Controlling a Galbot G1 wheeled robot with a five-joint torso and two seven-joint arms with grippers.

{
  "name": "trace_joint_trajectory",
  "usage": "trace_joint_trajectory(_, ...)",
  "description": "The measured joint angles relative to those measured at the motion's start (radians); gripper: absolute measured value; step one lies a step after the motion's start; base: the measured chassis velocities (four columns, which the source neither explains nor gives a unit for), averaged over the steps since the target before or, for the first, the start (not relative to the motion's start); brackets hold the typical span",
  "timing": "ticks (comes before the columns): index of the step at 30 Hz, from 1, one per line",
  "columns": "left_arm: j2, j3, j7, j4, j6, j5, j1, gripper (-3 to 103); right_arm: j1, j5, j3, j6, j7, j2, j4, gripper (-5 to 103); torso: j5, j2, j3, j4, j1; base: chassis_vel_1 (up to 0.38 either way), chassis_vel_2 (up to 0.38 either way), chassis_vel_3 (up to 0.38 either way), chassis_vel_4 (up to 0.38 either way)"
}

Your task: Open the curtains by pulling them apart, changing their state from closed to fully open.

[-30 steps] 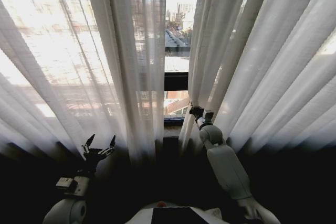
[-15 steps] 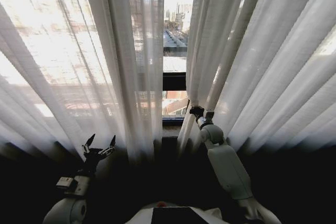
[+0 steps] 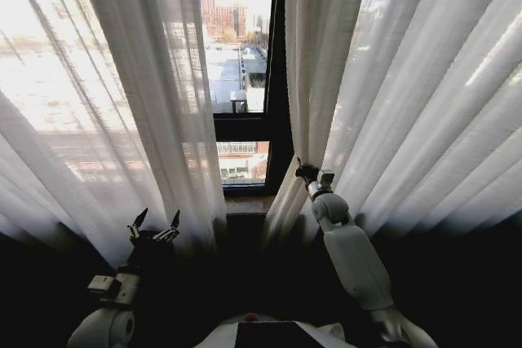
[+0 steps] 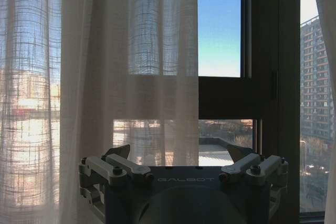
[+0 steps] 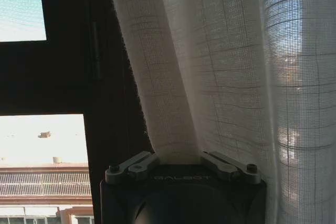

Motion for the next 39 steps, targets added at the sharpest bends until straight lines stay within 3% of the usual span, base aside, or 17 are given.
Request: trace_joint_trajectory(39,0.002,0.015,0.006,0.016,-0.001,0.015,-0.009,100,-0.005,0.005,0.062,0.001,-0.005,-0.014,0.0,0,-0.0002,0.0,0.0,0.0001,0.0,-0.351,-0.349,0.353,0.353)
